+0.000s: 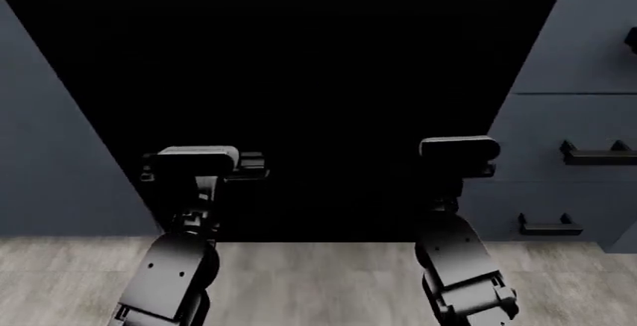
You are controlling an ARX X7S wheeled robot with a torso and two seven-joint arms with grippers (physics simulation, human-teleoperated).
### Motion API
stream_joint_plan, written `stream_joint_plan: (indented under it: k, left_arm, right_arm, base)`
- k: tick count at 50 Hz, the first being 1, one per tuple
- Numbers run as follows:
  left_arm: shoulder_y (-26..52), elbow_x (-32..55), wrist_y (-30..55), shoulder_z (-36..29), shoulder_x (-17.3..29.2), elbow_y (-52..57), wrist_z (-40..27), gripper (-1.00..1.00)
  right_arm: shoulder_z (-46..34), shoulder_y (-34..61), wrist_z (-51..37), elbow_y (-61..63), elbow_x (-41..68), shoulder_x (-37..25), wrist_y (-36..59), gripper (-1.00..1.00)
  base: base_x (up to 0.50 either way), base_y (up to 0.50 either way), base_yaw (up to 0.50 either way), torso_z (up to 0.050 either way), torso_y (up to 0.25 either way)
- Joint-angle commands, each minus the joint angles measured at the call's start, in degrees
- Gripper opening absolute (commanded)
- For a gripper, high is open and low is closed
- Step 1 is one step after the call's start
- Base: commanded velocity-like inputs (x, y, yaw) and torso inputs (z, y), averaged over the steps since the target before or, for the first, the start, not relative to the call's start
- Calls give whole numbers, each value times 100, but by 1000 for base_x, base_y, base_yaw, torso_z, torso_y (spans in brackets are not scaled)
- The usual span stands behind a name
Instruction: Close the dishwasher door
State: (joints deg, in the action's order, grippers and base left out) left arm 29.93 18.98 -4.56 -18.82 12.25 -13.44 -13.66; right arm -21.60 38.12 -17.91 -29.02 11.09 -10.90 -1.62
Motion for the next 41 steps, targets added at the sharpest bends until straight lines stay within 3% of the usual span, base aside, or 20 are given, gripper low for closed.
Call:
stream_joint_plan:
  k: [1, 7, 25, 34, 35, 38, 41]
  left_arm:
    - [820, -62, -321, -22, -311, -1293, 230, 100]
    - [1289, -118, -530, -62, -492, -2176, 388, 100]
    - [1780, -26, -353, -173, -610, -2672, 578, 100]
    - [1305, 101, 58, -190, -301, -1446, 378, 100]
    - [1183, 138, 128, -159, -224, -1151, 301, 100]
    - [843, 232, 319, -81, -8, -307, 88, 100]
    - [522, 327, 476, -23, 186, 432, -72, 100]
  right_arm:
    - [142, 1343, 93, -1985, -342, 270, -739, 100]
    - [68, 2472, 258, -4562, -499, 695, -2010, 100]
    - [444, 2769, 344, -4595, -791, 666, -1435, 100]
    - [543, 2717, 383, -4578, -868, 645, -1729, 100]
    - [537, 2566, 359, -4218, -875, 596, -1627, 100]
    - [549, 1373, 285, -1640, -790, 216, 16, 100]
    - [561, 732, 255, 666, -701, 8, 811, 100]
  base:
    - [0, 0, 0, 0, 0]
    - [0, 0, 0, 0, 2]
    - [0, 0, 0, 0, 1]
    - [0, 0, 0, 0, 0]
    - [22, 0, 0, 0, 0]
    - [6, 0, 0, 0, 3]
    - [0, 0, 0, 0, 0]
